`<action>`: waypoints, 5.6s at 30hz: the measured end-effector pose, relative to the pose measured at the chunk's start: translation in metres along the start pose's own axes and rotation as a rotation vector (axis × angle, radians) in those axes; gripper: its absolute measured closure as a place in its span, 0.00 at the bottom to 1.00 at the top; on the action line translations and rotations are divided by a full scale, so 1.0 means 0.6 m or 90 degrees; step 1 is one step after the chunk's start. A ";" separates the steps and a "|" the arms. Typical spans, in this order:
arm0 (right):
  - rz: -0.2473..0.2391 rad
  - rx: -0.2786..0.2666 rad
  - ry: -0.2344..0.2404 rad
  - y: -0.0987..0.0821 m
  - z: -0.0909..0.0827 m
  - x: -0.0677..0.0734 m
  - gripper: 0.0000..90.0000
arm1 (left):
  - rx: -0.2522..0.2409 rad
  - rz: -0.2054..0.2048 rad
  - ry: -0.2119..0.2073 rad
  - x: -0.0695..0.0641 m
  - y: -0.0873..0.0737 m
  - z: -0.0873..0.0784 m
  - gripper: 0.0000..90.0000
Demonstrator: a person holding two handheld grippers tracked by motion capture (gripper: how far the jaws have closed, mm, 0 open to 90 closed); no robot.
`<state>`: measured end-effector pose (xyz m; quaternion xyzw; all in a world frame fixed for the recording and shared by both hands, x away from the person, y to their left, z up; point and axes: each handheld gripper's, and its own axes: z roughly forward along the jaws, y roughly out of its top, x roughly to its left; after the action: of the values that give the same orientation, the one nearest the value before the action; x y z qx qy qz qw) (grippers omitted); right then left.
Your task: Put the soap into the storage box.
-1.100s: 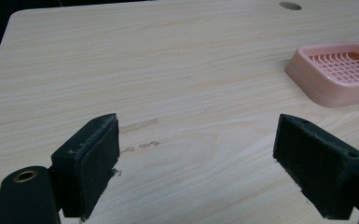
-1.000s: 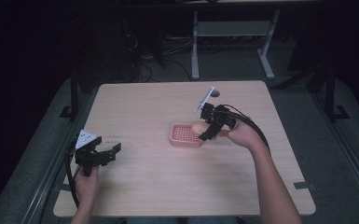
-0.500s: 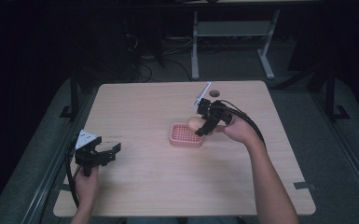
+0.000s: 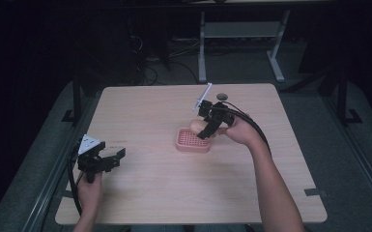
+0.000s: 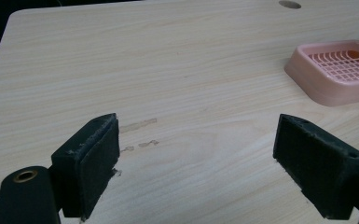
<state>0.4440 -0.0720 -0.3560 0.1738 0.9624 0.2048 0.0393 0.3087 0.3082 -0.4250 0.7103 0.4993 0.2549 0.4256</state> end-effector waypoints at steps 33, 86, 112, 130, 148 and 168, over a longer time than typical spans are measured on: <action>-0.001 0.030 0.037 0.027 0.084 -0.016 0.35 | 0.000 -0.007 -0.002 0.002 -0.001 0.000 0.16; 0.022 0.019 0.048 0.022 0.100 -0.027 0.35 | 0.000 -0.011 -0.003 0.005 -0.001 -0.002 0.16; 0.033 0.013 0.044 0.009 0.090 -0.027 0.32 | -0.001 -0.004 0.000 0.004 -0.001 -0.002 0.16; 0.045 0.014 0.030 -0.007 0.071 -0.026 0.31 | 0.001 -0.007 -0.002 0.003 0.000 -0.003 0.16; 0.068 0.006 0.021 -0.043 0.054 -0.023 0.30 | 0.004 -0.004 0.000 0.004 -0.001 -0.002 0.16; 0.077 -0.004 0.014 -0.078 0.034 -0.011 0.31 | 0.001 -0.006 0.003 0.001 0.000 -0.003 0.16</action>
<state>0.4384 -0.1066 -0.3936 0.2296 0.9498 0.2116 0.0169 0.3075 0.3096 -0.4243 0.7078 0.5039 0.2540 0.4250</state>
